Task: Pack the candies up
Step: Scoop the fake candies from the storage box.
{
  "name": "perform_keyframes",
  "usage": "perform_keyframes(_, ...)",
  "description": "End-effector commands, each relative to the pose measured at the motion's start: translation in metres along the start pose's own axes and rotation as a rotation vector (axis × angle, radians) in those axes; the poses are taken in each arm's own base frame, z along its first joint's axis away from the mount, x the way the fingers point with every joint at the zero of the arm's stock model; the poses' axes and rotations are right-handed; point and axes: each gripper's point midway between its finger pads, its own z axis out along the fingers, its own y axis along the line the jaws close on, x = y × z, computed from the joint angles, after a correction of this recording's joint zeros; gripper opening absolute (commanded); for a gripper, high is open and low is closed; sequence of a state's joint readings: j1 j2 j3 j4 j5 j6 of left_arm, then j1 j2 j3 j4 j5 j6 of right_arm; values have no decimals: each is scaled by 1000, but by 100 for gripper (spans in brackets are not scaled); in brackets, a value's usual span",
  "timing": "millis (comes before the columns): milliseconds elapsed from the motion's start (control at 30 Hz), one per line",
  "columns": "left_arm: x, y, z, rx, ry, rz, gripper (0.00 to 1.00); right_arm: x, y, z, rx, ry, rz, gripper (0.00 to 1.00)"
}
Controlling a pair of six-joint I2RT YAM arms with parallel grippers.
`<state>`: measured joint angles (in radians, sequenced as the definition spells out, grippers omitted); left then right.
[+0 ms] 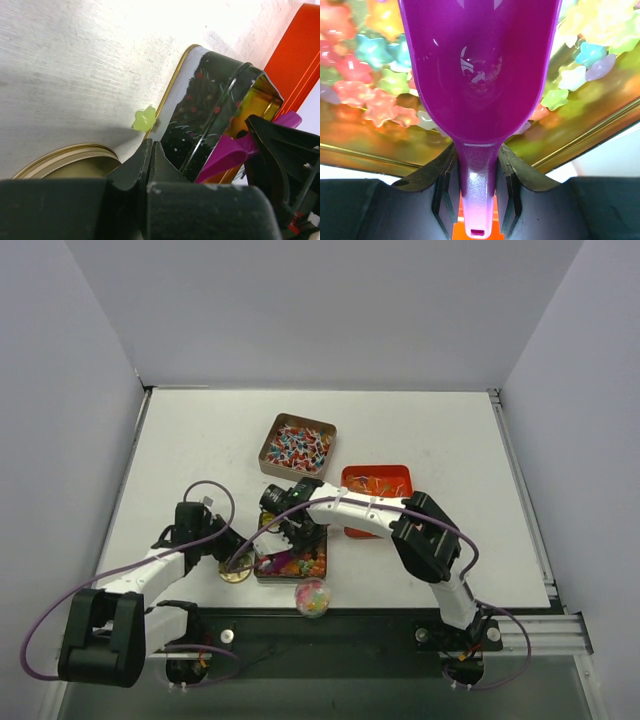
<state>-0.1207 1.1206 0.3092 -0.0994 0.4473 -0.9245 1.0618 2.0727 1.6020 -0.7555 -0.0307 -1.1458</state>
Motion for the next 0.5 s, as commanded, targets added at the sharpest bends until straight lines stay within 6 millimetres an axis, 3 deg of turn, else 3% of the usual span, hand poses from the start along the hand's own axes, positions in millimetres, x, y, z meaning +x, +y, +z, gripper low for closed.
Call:
perform_keyframes(0,-22,-22,-4,59,-53,17,0,-9,10,-13,-23,-176,21,0)
perform_keyframes(200,-38,-34,-7,90,-67,12,0,-2,8,-33,-9,-304,114,0)
perform_keyframes(467,-58,-79,-24,213,-70,123,0,25,9,-76,91,-309,122,0)
